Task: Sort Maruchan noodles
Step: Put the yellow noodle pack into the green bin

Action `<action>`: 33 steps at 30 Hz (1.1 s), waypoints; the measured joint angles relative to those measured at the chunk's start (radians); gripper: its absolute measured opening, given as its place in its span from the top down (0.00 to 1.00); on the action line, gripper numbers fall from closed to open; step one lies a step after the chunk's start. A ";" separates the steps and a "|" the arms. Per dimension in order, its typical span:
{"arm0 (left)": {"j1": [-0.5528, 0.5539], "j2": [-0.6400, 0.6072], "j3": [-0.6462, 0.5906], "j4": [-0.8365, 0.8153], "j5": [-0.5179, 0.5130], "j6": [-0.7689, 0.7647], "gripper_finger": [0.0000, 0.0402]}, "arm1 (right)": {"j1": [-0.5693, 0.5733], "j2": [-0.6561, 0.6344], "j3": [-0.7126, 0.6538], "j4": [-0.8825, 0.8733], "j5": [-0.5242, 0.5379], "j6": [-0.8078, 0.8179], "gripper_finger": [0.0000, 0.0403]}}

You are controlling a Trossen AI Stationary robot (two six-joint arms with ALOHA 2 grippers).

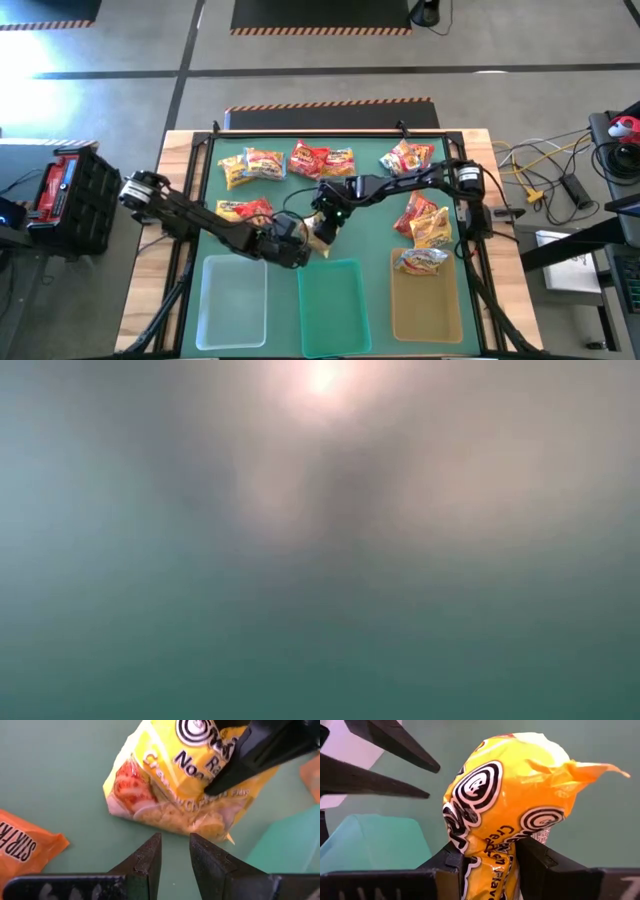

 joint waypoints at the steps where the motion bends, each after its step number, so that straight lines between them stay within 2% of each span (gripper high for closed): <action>1: 0.000 -0.005 0.000 -0.004 -0.001 0.000 0.79 | -0.005 -0.012 0.000 -0.011 0.000 -0.009 0.74; 7: 0.000 -0.048 0.000 -0.063 -0.017 0.000 0.79 | -0.034 -0.094 0.000 -0.080 -0.002 -0.041 0.74; 11: 0.000 -0.074 0.000 -0.128 -0.030 -0.008 0.79 | -0.033 -0.159 0.000 -0.110 -0.041 -0.043 0.74; 16: 0.000 -0.111 0.000 -0.230 -0.035 -0.051 0.79 | 0.001 -0.240 0.000 -0.130 -0.080 -0.044 0.74; 20: 0.000 -0.150 0.000 -0.291 -0.035 -0.026 0.79 | 0.051 -0.291 0.000 -0.150 -0.083 -0.062 0.74; 24: 0.000 -0.193 0.000 -0.335 -0.035 0.048 0.79 | 0.123 -0.309 0.000 -0.150 -0.040 -0.079 0.74; 28: 0.000 -0.231 0.000 -0.361 -0.035 0.147 0.79 | 0.180 -0.275 0.002 -0.139 0.009 -0.073 0.74; 33: 0.000 -0.282 0.000 -0.366 -0.009 0.234 0.79 | 0.235 -0.230 0.001 -0.096 0.021 -0.082 0.74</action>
